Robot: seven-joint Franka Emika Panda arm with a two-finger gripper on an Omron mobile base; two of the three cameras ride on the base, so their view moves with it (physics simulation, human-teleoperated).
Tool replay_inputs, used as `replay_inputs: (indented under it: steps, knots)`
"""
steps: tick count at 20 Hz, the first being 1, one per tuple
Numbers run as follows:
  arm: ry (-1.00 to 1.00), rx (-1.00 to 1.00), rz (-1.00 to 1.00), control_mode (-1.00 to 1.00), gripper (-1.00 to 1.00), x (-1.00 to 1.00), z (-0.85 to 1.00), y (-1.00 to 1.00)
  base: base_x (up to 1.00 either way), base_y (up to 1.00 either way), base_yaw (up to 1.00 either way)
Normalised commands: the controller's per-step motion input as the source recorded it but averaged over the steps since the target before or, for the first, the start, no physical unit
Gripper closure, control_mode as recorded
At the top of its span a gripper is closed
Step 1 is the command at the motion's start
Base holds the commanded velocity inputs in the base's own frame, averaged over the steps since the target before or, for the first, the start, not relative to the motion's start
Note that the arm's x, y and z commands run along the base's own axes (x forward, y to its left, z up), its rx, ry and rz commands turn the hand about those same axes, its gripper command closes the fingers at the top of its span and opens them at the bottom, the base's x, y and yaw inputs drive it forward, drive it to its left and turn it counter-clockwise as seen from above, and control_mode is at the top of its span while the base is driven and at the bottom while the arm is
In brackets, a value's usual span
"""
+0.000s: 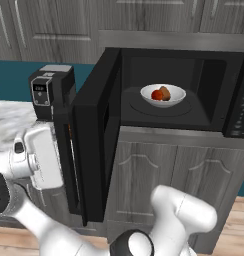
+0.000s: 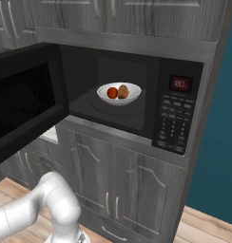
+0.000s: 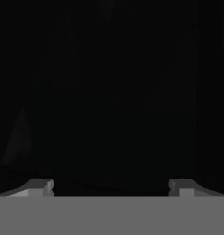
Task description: Place the bowl containing the potato and tomato in the microwave. Close the microwave door and press the start button to microwave the meal.
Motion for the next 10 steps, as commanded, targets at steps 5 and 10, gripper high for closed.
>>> replay_inputs:
  steps: [5, 10]
  knots:
    - [-0.28, 0.21, -0.11, -1.0, -1.0, -0.57, 0.0, -1.0, 0.0, 0.0, 0.0]
    - [-0.26, 0.21, -0.01, -1.0, -1.0, -0.56, 0.01, -1.0, 0.0, 0.0, 0.0]
